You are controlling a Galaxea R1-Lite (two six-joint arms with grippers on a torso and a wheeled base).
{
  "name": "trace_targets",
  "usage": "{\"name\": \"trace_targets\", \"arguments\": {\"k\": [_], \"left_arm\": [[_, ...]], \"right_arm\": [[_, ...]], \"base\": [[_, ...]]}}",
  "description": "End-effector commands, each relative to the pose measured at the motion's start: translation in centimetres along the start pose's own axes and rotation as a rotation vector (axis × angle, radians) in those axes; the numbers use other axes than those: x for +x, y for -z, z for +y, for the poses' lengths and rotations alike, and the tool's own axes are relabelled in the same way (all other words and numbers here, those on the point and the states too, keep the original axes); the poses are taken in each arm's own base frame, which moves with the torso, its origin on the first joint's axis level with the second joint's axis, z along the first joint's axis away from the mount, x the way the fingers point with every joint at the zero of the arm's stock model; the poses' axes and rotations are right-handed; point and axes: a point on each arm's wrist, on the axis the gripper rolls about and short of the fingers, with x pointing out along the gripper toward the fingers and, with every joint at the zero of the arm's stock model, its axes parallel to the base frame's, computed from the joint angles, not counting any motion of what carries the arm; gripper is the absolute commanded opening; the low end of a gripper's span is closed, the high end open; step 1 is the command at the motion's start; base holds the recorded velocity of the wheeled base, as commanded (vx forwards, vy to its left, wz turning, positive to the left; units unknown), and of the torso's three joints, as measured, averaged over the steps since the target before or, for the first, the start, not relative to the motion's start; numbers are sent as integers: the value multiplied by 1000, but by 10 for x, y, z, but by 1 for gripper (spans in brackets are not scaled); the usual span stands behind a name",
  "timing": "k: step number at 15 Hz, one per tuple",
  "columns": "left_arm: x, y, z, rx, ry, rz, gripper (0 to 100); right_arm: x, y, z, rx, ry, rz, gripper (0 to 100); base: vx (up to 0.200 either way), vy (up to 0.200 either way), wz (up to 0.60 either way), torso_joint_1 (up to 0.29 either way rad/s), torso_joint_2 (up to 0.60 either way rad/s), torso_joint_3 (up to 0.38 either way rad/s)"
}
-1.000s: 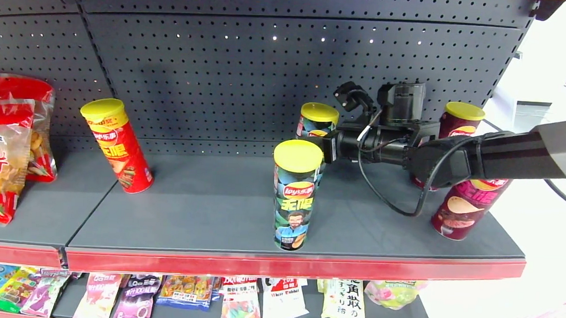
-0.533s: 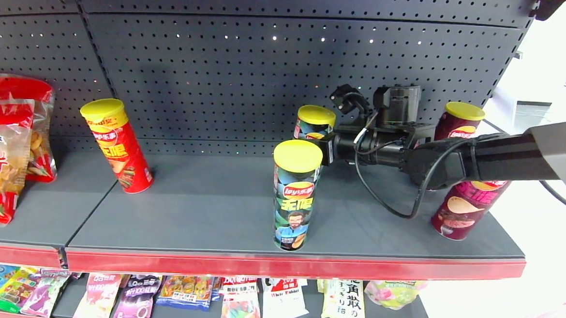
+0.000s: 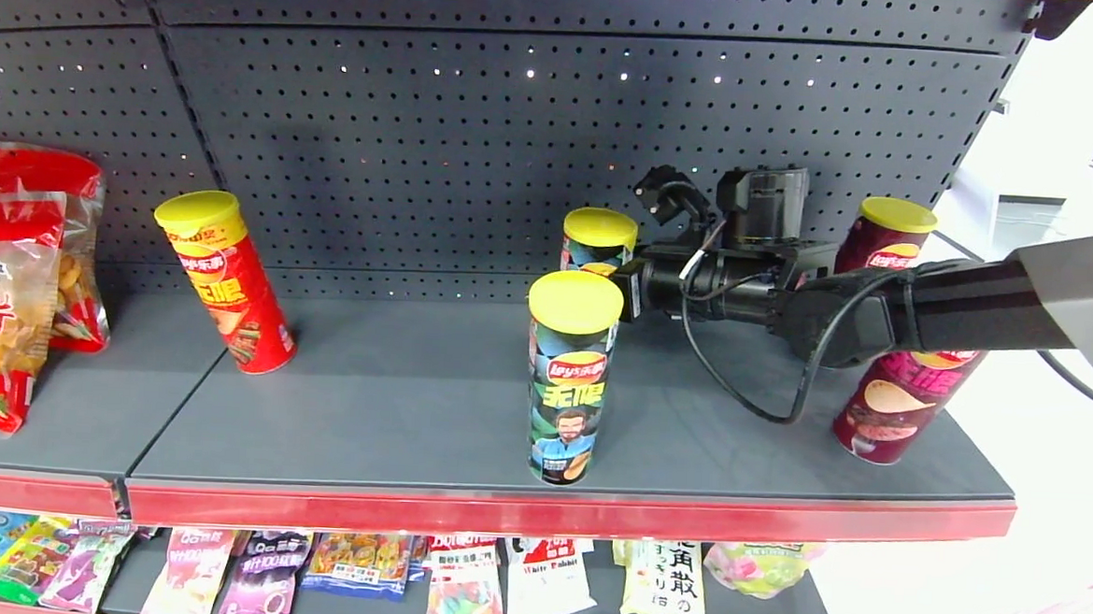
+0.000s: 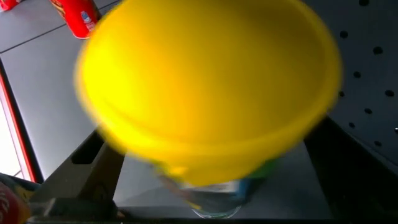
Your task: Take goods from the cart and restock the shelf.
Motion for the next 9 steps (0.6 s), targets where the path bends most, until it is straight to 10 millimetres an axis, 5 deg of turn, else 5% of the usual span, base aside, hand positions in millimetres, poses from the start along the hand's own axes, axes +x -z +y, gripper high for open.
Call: {"name": "trace_targets", "arguments": {"k": [1,9], "left_arm": [[0,0,0,0,0,3,100],[0,0,0,-2,14,2,100]], "right_arm": [[-3,-5,0,-5,3,-11,100],[-58,-19,11,3,55,-4,100]], "base": [[0,0,0,0,0,0],[0,0,0,0,0,0]]}}
